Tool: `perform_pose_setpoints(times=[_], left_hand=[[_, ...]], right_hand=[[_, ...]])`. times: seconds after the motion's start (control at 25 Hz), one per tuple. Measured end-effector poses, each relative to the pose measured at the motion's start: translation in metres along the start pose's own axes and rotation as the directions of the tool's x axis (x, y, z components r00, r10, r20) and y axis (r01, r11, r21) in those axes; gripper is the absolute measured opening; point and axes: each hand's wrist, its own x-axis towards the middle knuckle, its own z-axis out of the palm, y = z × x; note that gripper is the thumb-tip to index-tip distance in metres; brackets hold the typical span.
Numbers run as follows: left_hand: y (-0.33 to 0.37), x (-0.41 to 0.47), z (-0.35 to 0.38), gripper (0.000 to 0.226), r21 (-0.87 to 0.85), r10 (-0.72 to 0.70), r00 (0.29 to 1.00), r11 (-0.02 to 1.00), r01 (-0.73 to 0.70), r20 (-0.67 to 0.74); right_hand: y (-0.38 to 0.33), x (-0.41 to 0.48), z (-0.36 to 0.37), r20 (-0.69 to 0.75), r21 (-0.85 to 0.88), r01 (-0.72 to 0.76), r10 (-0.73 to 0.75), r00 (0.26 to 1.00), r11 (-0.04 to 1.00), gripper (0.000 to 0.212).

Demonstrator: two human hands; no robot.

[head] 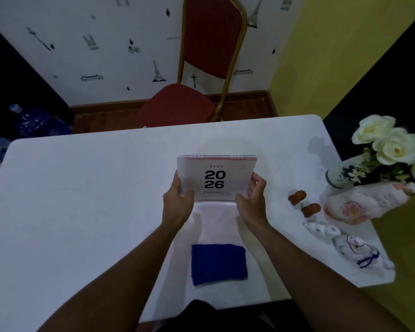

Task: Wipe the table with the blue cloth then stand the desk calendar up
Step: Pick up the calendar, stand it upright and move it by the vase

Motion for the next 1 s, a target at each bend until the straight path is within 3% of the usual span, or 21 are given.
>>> perform_pose_setpoints(times=[0.2,0.32,0.48,0.64,0.88,1.0], left_hand=[[-0.009,-0.001,0.003,0.06,0.048,0.012,0.998,0.999,-0.01,-0.055],[-0.014,-0.003,0.005,0.057,0.042,0.008,0.997,0.999,-0.005,-0.073],[-0.019,-0.004,0.01,0.052,-0.061,-0.095,0.991,0.994,0.089,-0.095],[-0.025,0.004,0.006,0.041,0.001,-0.114,0.993,0.994,0.114,-0.031],[-0.041,0.015,-0.005,0.035,0.246,-0.052,0.995,0.969,0.029,0.089],[-0.048,0.025,-0.014,0.045,0.509,-0.053,0.973,0.858,-0.07,0.224]], right_hand=[[0.004,-0.003,0.006,-0.134,0.007,0.004,-0.003,0.991,1.0,0.07],[0.01,-0.005,0.007,-0.178,0.005,-0.024,0.024,0.984,1.0,0.059],[0.019,0.004,-0.002,-0.07,-0.056,-0.114,0.11,0.991,0.992,0.044],[0.028,0.016,-0.011,0.066,-0.15,-0.096,0.106,0.992,0.984,0.04],[0.04,0.034,-0.029,0.186,-0.422,0.101,-0.023,0.982,0.901,0.049],[0.045,0.04,-0.044,0.35,-0.509,0.331,-0.16,0.923,0.795,0.049]])
